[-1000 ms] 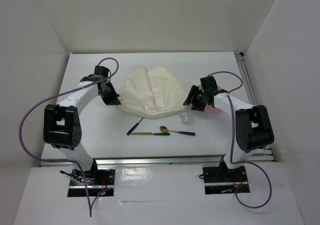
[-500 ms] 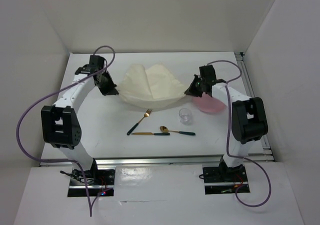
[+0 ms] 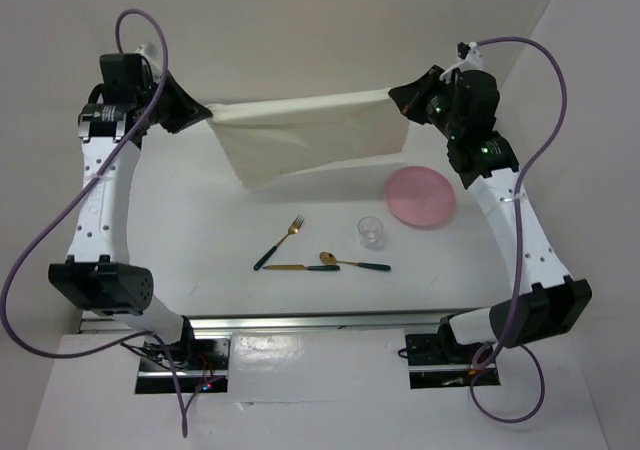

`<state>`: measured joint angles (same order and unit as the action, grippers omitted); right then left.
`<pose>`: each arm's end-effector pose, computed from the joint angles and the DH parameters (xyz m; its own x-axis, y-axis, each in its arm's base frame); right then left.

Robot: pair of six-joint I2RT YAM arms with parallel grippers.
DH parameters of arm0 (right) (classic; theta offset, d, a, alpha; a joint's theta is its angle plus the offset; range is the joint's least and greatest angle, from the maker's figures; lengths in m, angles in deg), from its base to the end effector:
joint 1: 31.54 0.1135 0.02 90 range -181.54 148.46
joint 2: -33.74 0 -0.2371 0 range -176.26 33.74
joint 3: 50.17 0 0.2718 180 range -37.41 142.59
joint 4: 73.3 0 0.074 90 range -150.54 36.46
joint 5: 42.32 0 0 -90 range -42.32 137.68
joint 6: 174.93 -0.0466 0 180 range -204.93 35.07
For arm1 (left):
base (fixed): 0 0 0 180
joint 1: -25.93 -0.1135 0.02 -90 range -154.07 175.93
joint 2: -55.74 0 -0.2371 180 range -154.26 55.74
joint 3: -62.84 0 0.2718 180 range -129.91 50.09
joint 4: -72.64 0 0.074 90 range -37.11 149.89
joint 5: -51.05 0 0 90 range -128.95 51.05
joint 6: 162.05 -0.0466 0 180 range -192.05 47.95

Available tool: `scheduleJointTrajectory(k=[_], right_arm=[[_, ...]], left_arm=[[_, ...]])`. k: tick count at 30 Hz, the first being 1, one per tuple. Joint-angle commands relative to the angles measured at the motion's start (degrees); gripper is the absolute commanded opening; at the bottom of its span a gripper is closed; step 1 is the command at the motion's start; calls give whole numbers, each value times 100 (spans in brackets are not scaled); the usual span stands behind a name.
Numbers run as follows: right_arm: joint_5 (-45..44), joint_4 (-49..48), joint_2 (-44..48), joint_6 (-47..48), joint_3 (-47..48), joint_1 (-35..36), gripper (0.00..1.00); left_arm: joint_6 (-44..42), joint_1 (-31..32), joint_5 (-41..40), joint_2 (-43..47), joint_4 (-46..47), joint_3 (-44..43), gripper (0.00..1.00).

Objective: Set the dinner table for one person

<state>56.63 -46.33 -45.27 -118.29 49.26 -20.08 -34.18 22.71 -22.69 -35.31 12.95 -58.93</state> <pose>0.3404 0.0764 0.4274 -0.2846 0.4966 -0.8200 -0.2290 0.7954 0.5611 0.3620 0.0073 0.4319 -0.4988 -0.6183 -0.6074 -0.1464 0.7508 -0.6441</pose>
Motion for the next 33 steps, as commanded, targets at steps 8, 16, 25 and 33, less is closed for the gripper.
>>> scheduleJointTrajectory(k=[8,16,25,33], right_arm=[[-552,300,1229,304,-53,-92,0],[-500,232,1011,304,-352,-92,0],[-552,-928,-1080,357,-327,-92,0],[-245,-473,-3753,410,1729,-92,80]], left_arm=[[-130,-661,-69,1334,-289,-164,0],[-306,-662,-69,1169,-299,-42,0],[-61,-610,124,-945,896,311,0],[-130,-407,-52,-3734,80,-2289,57]])
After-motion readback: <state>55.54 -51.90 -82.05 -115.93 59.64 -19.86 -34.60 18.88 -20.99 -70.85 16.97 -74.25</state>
